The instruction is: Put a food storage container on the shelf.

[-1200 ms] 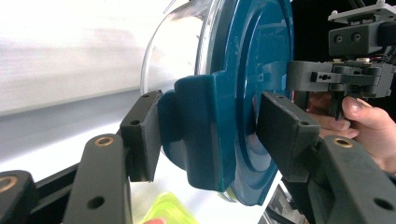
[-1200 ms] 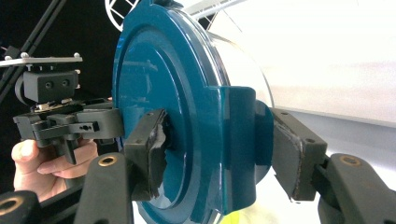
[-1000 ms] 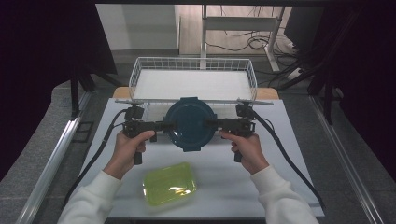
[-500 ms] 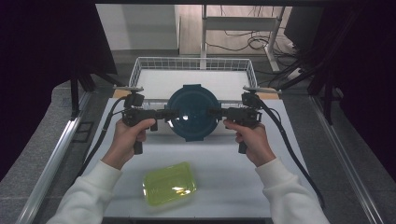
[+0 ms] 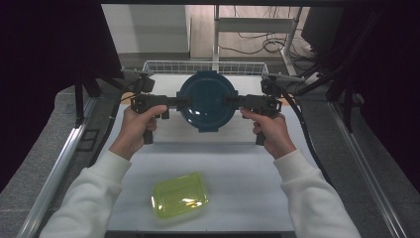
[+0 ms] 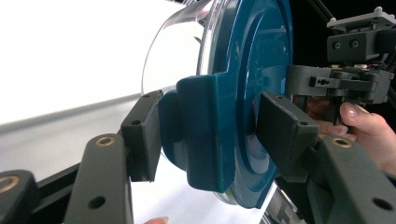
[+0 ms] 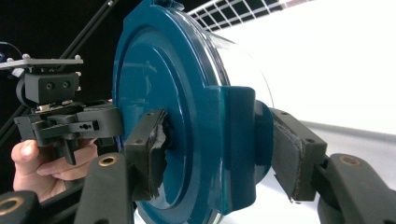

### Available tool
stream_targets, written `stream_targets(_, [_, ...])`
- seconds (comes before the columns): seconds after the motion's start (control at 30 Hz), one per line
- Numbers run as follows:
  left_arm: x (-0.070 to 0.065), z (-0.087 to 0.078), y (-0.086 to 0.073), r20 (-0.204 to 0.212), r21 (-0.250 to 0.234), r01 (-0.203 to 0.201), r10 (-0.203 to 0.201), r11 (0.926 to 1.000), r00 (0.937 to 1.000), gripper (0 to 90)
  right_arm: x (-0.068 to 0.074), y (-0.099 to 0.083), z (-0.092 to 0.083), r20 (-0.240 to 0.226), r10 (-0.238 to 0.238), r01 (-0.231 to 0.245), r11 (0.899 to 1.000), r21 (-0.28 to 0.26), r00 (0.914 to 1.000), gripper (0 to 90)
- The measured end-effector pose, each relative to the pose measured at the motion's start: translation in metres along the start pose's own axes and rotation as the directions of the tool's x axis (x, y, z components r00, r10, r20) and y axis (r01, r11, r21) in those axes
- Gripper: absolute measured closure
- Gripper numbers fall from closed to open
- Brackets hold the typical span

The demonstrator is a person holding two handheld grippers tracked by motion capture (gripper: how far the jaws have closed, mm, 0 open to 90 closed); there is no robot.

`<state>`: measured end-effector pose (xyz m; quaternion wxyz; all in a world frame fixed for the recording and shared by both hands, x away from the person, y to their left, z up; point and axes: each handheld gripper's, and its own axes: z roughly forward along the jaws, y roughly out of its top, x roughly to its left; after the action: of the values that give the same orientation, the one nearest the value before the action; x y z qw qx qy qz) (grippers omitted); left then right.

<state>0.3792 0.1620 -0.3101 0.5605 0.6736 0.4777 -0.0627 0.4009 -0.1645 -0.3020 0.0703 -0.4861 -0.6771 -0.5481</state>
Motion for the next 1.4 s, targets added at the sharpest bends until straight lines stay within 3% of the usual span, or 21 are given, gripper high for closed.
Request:
stream_targets(0.37, [0.003,0.01,0.04,0.02,-0.009,-0.002,0.002,1.0,0.9998,42.9,-0.001,0.039,-0.001,0.008,-0.013,0.013,1.0,-0.027,0.9999,41.4])
stream_targets(0.6, [0.01,0.018,0.057,0.01,-0.001,0.003,-0.003,1.0,0.9999,42.9,-0.011,0.058,0.005,0.004,-0.01,0.01,0.999,-0.033,0.9999,41.4])
stream_targets(0.8, [0.027,0.029,0.061,0.01,0.02,0.011,-0.011,0.9997,0.9999,42.9,-0.025,0.062,0.017,0.01,0.011,-0.011,1.0,-0.022,0.9999,41.4])
stream_targets(1.03, [0.047,0.042,0.06,0.019,0.044,0.057,-0.058,0.9974,0.9982,42.7,-0.04,0.064,0.029,0.03,0.051,-0.051,0.999,0.008,0.9982,41.3])
stream_targets(1.4, [0.055,0.047,0.059,0.025,0.041,0.086,-0.087,0.9955,0.9959,42.5,-0.047,0.064,0.036,0.041,0.077,-0.078,0.997,0.015,0.9962,41.2])
